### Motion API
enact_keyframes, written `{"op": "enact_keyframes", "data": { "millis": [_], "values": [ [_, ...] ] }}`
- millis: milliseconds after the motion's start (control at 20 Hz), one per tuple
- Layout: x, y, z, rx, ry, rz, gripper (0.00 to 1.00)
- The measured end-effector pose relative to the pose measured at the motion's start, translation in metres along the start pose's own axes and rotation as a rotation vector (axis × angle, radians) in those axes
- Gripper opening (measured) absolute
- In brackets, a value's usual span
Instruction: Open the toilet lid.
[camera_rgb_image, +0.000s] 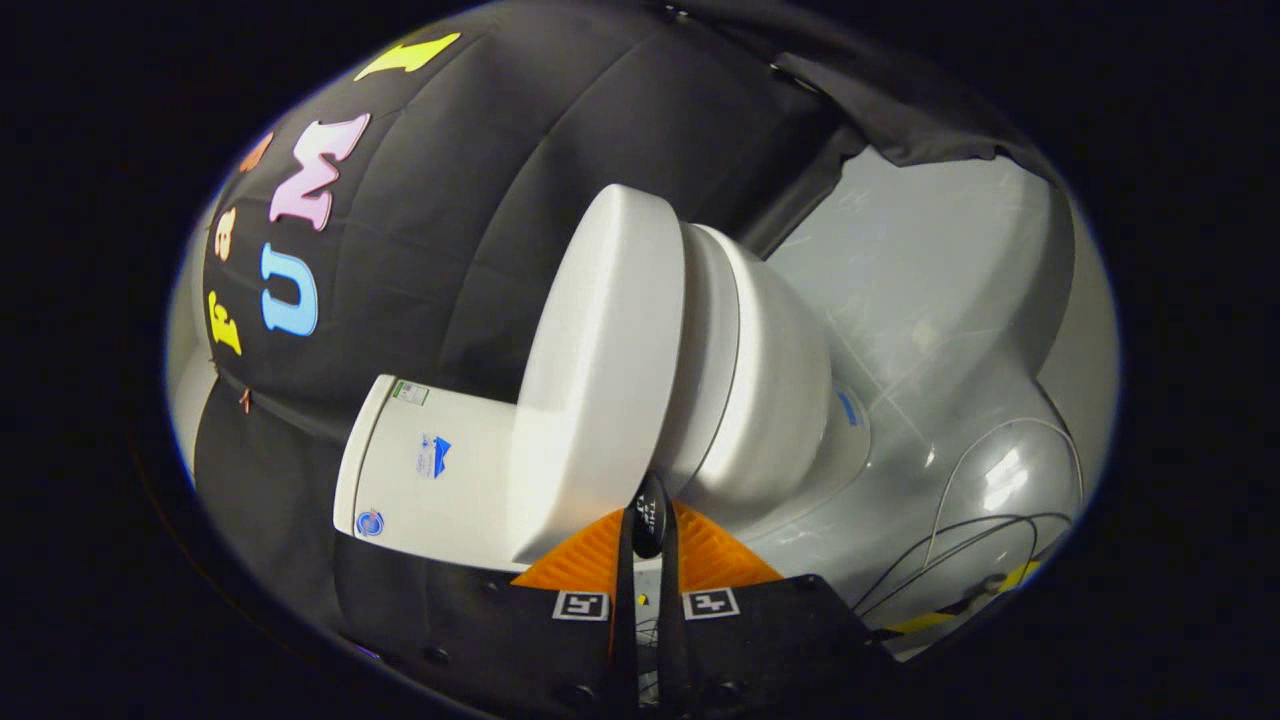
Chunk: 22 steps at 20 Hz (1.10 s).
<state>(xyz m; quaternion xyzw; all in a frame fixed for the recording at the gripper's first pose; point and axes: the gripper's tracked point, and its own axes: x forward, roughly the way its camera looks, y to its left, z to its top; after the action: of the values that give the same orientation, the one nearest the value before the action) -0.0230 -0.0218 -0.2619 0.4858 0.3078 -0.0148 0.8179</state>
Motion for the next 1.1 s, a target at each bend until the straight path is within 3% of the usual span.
{"op": "enact_keyframes", "data": {
  "millis": [200,600,900,1100],
  "values": [
    [0.0,0.006,0.0,0.02,0.002,0.044,0.08],
    [-0.001,0.011,0.004,-0.054,-0.033,-0.024,0.08],
    [-0.008,0.037,0.009,-0.19,-0.077,-0.065,0.08],
    [-0.015,0.054,0.013,-0.191,-0.102,-0.081,0.08]
  ]
}}
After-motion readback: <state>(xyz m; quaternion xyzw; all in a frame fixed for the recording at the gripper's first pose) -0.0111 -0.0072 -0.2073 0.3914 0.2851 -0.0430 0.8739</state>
